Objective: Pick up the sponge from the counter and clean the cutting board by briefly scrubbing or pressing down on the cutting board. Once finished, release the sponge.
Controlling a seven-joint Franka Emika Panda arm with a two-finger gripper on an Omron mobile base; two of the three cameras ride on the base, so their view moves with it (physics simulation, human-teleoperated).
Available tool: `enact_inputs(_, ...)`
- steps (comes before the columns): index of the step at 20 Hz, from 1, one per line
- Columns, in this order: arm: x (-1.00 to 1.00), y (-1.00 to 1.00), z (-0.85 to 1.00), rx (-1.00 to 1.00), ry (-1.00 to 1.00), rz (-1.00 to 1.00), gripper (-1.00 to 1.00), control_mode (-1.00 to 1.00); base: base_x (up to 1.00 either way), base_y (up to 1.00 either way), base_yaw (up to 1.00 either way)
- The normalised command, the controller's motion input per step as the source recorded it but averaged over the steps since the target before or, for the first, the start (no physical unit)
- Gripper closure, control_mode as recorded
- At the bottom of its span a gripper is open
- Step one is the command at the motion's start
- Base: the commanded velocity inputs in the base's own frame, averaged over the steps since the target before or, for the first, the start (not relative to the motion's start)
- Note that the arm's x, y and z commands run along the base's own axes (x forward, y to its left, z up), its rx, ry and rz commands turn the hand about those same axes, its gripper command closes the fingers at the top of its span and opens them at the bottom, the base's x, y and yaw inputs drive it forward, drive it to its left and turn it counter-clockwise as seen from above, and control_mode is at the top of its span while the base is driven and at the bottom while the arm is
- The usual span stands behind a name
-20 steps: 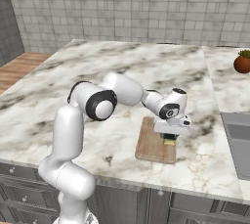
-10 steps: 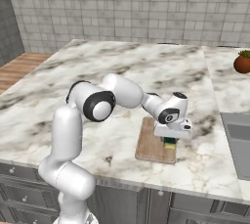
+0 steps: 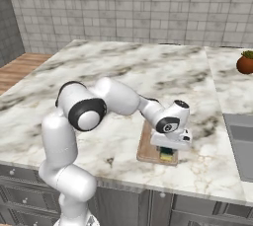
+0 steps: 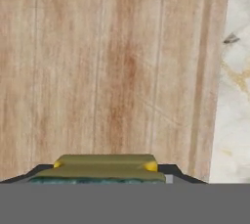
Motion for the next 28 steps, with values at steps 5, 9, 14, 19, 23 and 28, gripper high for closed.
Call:
enact_inputs(5,-0.45,0.62,-0.82,0.0,0.0,-0.01,1.0,-1.0,0.0,0.0,0.0)
enact_inputs(9,0.0,0.43,-1.0,0.0,0.01,0.0,1.0,-1.0,0.0,0.0,0.0)
enact_inputs(14,-0.08,0.13,-0.25,0.01,-0.11,0.0,1.0,-1.0,0.0,0.0,0.0)
enact_inputs(19,0.15,0.42,0.0,0.0,-0.07,0.0,1.0,-1.0,0.0,0.0,0.0)
enact_inputs(23,0.46,0.53,-0.32,0.0,0.02,-0.01,1.0,-1.0,0.0,0.0,0.0)
enact_inputs(28,0.11,0.4,-0.88,0.0,0.08,0.0,1.0,-1.0,0.0,0.0,0.0)
